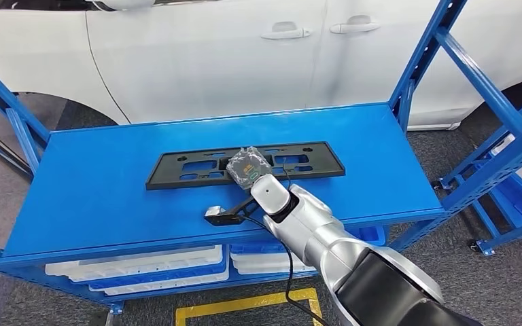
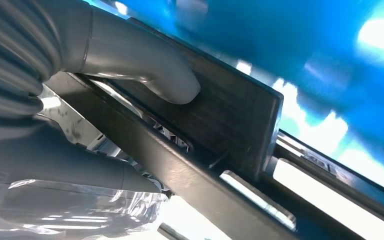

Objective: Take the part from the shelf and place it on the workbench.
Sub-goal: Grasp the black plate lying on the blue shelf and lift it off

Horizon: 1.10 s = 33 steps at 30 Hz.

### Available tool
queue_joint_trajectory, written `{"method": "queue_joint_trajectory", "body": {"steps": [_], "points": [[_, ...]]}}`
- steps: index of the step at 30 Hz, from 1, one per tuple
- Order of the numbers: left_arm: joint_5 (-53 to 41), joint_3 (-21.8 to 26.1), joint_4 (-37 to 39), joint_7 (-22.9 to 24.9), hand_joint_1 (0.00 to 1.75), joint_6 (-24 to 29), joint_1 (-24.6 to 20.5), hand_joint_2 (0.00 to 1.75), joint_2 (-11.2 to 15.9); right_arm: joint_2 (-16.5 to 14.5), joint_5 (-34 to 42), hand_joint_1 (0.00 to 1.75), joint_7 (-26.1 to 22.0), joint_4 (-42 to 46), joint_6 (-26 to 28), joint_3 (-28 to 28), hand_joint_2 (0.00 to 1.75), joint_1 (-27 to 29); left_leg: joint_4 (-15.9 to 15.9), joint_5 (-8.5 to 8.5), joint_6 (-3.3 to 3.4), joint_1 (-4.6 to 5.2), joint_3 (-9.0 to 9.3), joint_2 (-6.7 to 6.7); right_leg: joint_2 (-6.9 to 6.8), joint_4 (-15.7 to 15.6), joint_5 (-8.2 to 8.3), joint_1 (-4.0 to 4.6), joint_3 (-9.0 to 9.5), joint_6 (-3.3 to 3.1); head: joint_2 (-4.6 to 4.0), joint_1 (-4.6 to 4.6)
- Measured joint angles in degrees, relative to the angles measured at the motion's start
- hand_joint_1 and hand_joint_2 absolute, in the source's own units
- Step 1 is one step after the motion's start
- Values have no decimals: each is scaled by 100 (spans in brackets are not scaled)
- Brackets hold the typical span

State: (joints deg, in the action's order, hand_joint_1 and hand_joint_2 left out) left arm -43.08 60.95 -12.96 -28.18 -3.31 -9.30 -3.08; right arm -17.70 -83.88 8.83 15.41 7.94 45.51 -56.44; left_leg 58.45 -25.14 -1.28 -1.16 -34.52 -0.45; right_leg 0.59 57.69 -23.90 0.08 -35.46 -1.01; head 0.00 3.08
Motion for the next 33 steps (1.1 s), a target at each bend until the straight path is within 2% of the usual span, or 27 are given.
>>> {"method": "queue_joint_trajectory", "body": {"steps": [1, 2, 4, 5, 6, 7, 9, 10, 11, 14, 16, 17, 19, 20, 21, 22, 24, 26, 28, 30, 32, 33], "points": [[4, -2, 0, -47, 0, 0, -2, 175, -1, 1, 37, 175, -32, 14, 87, -41, 175, -8, 140, -98, -21, -3, -55, 3, -2, -34, 13, -15, 24, -31, 0, 0], [15, -4, 0, -72, 0, 2, -1, 175, -2, 1, 76, 175, -67, 30, 177, -85, 175, -19, 411, -253, -36, -8, -172, 7, -6, -56, 18, -20, 45, -55, 0, 0], [54, -6, 0, -78, 0, 14, 2, 175, -3, -1, 171, 175, -148, 60, 360, -180, 175, -37, 1175, -591, -63, -9, -532, 9, -9, -55, 5, 1, 58, -86, 0, 0], [81, -5, 0, -65, 0, 22, 4, 175, -1, -1, 227, 175, -198, 77, 452, -236, 175, -40, 1464, -667, -74, -9, -682, 10, -9, -48, -3, 12, 61, -95, 0, 0], [102, -5, 0, -44, 0, 28, 4, 175, 1, -2, 287, 175, -250, 99, 549, -297, 175, -42, 1554, -631, -81, -9, -745, 10, -8, -37, -14, 18, 63, -99, 0, 0], [121, -4, 0, -13, 0, 31, 1, 175, 3, -4, 358, 175, -312, 135, 660, -363, 175, -49, 1414, -485, -81, -10, -698, 11, -5, -19, -29, 20, 65, -97, 0, 0], [140, -4, 0, 64, 0, 28, -10, 175, 6, -13, 609, 175, -530, 246, 947, -526, 175, -85, 706, -89, -66, -8, -385, 16, 6, 38, -78, 20, 67, -70, 0, 0], [149, -4, 0, 103, 0, 19, -18, 175, 7, -15, 827, 175, -727, 328, 1128, -631, 175, -102, 370, 30, -44, 0, -234, 14, 11, 76, -104, 30, 56, -49, 0, 0], [156, -4, 0, 144, 0, 9, -24, 175, 7, -17, 1123, 175, -1001, 437, 1301, -767, 175, -109, 163, 80, -17, 9, -143, 11, 14, 102, -119, 40, 39, -23, 0, 0], [168, -4, 0, 241, 0, -13, -16, 175, 7, -11, 2427, 175, -2104, 1027, 1499, -1276, 175, 43, 74, 65, 72, 12, -110, -3, 12, 122, -135, 57, 10, 48, 0, 1], [179, -4, 0, 320, 0, -71, -7, 175, 8, 36, 3927, 175, -2961, 1949, 1159, -1662, 175, 389, 55, 70, 135, -12, -89, -8, 3, 285, -263, 46, -45, 115, 0, 0], [197, -4, 0, 356, 0, -114, -2, 175, 13, 89, 4790, 175, -3303, 2569, 886, -1841, 175, 625, 46, 68, 166, -22, -78, -10, -1, 526, -404, 35, -152, 153, 0, 0], [258, 0, 0, 385, 0, -182, 23, 175, 32, 226, 6421, 175, -3769, 3807, 270, -2117, 175, 1128, 45, 54, 211, -21, -68, -19, -5, 1279, -743, 2, -520, 203, 0, 0], [303, 8, 0, 376, 0, -198, 49, 175, 44, 320, 7185, 175, -3922, 4437, -93, -2232, 175, 1392, 45, 46, 220, -19, -60, -26, -6, 1610, -845, -12, -698, 217, 0, 0], [348, 21, 0, 358, 0, -209, 83, 175, 56, 423, 7874, 175, -4068, 5051, -475, -2334, 175, 1666, 45, 35, 226, -18, -48, -36, -7, 1763, -843, -21, -794, 221, 0, 0], [390, 35, 0, 337, 0, -221, 124, 175, 66, 531, 8489, 175, -4219, 5666, -862, -2429, 175, 1941, 45, 22, 227, -16, -32, -46, -7, 1690, -733, -25, -781, 212, 0, 0], [433, 56, 0, 301, 0, -244, 198, 175, 80, 713, 9246, 175, -4442, 6765, -1468, -2572, 175, 2437, 45, -6, 214, -5, 4, -58, -13, 964, -315, -11, -467, 144, 0, 0], [463, 74, 0, 279, 0, -256, 239, 175, 90, 824, 9529, 175, -4564, 7611, -1891, -2634, 175, 2817, 47, -39, 176, 23, 20, -51, -36, 282, -61, 25, -157, 75, -1, 0], [499, 117, 0, 261, 0, -264, 268, 175, 102, 897, 9571, 175, -4629, 8212, -2177, -2629, 175, 3170, 33, -69, 123, 34, 40, -29, -45, 105, -52, 53, -71, 46, -1, 0], [518, 152, 1, 246, 0, -272, 293, 175, 122, 941, 9538, 175, -4664, 8621, -2296, -2599, 175, 3460, 26, -106, 67, 37, 76, -9, -40, 51, -41, 31, -31, 12, 0, 0], [509, 160, 2, 236, 0, -270, 309, 175, 138, 968, 9451, 175, -4676, 8879, -2375, -2551, 175, 3622, 283, -304, 25, 42, -5, 2, -51, -25, -21, -7, 26, -37, 0, 1], [500, 163, 2, 234, 0, -260, 322, 175, 143, 980, 9377, 175, -4681, 8964, -2430, -2514, 175, 3689, 592, -493, 11, 34, -132, 6, -60, -39, -12, -10, 43, -55, 0, 1]]}}
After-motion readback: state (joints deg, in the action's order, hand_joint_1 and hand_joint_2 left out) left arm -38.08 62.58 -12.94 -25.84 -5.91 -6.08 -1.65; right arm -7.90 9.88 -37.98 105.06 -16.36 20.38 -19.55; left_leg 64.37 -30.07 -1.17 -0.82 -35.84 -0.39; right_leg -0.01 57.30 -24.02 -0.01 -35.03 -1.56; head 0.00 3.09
